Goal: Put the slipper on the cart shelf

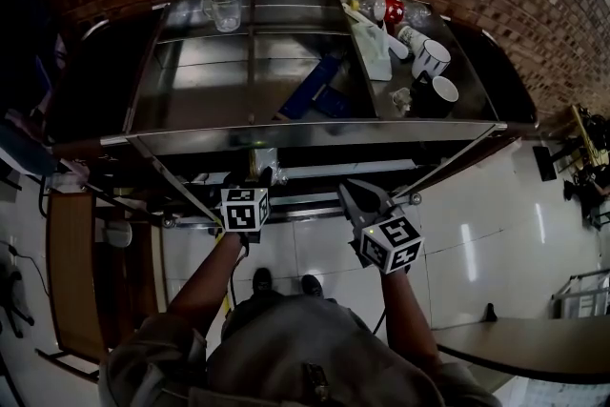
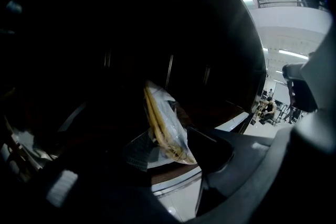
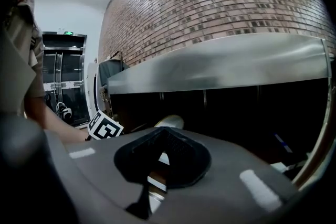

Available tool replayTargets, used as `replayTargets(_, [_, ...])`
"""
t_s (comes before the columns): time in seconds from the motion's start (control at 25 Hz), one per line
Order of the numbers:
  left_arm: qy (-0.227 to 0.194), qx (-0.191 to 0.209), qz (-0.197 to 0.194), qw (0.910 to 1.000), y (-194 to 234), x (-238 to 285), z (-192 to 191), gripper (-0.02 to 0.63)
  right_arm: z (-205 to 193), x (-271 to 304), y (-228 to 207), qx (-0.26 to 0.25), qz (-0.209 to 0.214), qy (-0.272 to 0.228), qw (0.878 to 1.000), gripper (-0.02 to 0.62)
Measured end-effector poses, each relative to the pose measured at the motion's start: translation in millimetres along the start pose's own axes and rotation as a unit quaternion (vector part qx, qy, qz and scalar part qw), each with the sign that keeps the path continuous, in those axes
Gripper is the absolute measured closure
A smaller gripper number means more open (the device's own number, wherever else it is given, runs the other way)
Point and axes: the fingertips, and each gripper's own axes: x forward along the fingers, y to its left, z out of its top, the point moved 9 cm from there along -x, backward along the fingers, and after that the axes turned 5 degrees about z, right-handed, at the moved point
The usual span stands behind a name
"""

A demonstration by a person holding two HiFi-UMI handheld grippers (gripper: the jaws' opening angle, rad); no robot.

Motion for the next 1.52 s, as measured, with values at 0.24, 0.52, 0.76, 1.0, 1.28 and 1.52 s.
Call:
replayTargets(0.24, [-0.015, -0.002, -0.001, 0.9999, 3.7, -6.5, 1.9, 0.359, 0.7, 2.6, 1.4, -0.005, 0.011, -0.002, 1.000, 0.597])
replayTargets(0.52, [-0.034, 0.012, 0.017, 0.9992, 7.1, -23.8, 10.6, 0.306, 5.0, 12.1, 7.4, -0.009, 0.040, -0.004, 0.999, 0.597])
replayTargets(0.76, [-0.052, 0.021, 0.009, 0.9984, -1.9, -46.3, 23.2, 0.300, 8.6, 18.0, 12.0, -0.008, 0.064, -0.012, 0.998, 0.597])
replayTargets(1.0, [-0.083, 0.028, 0.000, 0.9962, -17.4, -79.2, 41.5, 0.487, 14.6, 23.3, 13.0, -0.003, 0.085, -0.030, 0.996, 0.597])
replayTargets(1.28, [-0.097, 0.026, -0.025, 0.9946, -35.8, -111.5, 50.3, 0.598, 22.5, 27.6, 19.8, -0.009, 0.111, -0.043, 0.993, 0.597])
replayTargets(1.52, [-0.115, 0.029, -0.036, 0.9923, -46.8, -131.3, 56.2, 0.598, 28.5, 27.3, 25.2, -0.009, 0.130, -0.049, 0.990, 0.597])
